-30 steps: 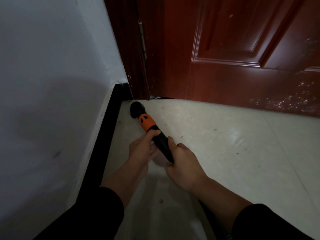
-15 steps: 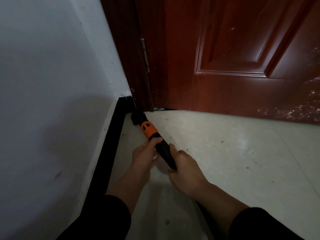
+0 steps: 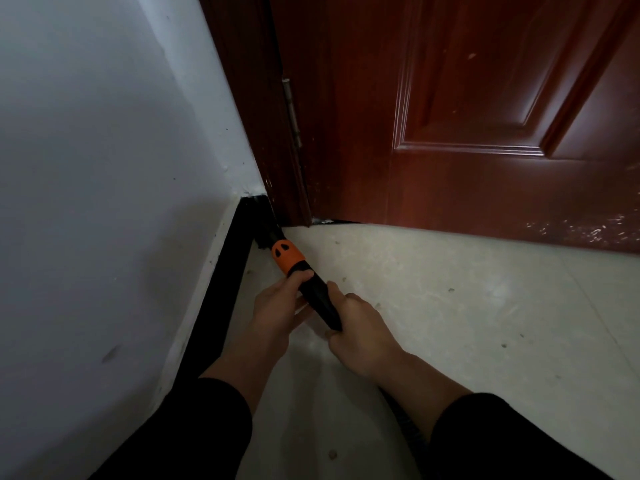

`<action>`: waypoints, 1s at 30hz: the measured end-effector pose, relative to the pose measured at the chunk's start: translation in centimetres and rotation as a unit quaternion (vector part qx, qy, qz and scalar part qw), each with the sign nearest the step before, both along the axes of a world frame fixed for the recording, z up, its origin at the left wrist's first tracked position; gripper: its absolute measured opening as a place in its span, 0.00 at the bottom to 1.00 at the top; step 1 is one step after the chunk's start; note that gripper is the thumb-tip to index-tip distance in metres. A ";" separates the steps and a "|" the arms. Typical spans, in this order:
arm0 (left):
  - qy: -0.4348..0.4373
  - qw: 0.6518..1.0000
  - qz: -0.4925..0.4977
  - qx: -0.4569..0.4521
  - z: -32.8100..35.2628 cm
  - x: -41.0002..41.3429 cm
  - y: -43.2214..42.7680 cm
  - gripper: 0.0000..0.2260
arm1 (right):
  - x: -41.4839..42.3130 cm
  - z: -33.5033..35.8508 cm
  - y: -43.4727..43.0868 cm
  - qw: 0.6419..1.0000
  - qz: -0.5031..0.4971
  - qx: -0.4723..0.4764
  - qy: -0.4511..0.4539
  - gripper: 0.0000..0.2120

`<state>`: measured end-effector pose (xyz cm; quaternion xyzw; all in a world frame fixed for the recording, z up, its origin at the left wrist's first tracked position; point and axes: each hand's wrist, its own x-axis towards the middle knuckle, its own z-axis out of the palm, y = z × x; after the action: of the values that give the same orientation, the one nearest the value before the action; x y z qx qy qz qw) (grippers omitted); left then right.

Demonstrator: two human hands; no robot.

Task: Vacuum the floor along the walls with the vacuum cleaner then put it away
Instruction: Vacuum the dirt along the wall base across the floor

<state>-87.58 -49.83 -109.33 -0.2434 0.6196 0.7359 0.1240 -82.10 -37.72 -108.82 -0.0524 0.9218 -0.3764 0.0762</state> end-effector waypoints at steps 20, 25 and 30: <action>-0.006 1.000 -0.009 0.029 0.2 0.2 1.3 0.09 | 0.5 1.2 0.9 0.999 -0.017 0.044 -0.016 0.37; -0.011 0.999 -0.014 0.038 0.4 1.0 2.7 0.05 | 1.7 0.9 1.8 0.998 -0.043 0.036 -0.015 0.38; -0.012 0.999 -0.017 0.029 0.7 1.2 3.0 0.03 | 1.9 1.0 2.0 0.999 -0.041 0.020 -0.010 0.34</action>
<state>-86.35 -46.80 -108.60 -0.2378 0.6006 0.7484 0.1503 -80.16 -35.75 -107.79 -0.0088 0.9298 -0.3611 0.0709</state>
